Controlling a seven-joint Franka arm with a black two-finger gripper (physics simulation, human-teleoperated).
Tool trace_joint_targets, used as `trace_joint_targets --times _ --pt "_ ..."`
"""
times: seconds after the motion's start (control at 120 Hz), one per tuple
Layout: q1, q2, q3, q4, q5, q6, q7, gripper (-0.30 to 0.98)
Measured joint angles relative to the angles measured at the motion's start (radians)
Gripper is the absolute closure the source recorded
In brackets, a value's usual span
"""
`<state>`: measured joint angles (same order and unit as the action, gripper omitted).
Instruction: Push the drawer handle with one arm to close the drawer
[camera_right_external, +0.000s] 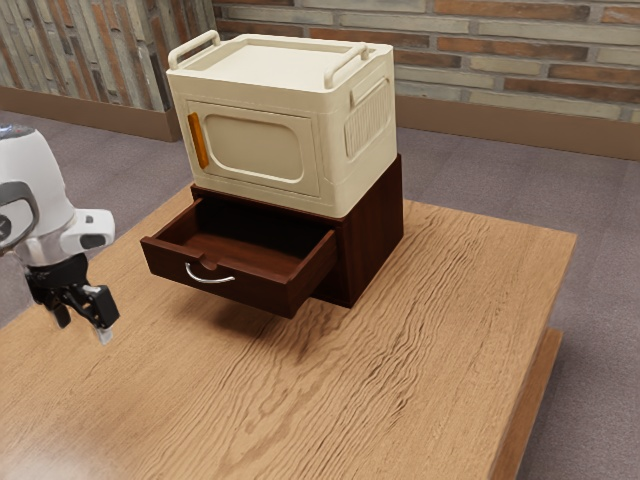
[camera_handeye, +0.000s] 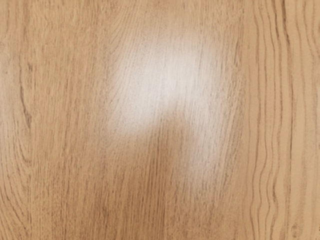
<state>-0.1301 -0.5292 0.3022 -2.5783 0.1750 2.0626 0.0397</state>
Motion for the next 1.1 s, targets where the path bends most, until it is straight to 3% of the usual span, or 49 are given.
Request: trace_joint_targets --times 0.15,0.317,0.483,0.7,1.1 --pt "-0.031 0.074 0.007 0.035 -0.036 0.083 0.024 0.06" --pt "-0.056 0.169 0.007 0.091 -0.068 0.151 0.036 0.47" --pt "-0.064 0.259 0.009 0.153 -0.095 0.203 0.046 0.67" --pt "-0.088 0.325 0.009 0.198 -0.125 0.246 0.056 0.75" --pt "-0.118 0.402 0.012 0.259 -0.163 0.269 0.069 0.78"
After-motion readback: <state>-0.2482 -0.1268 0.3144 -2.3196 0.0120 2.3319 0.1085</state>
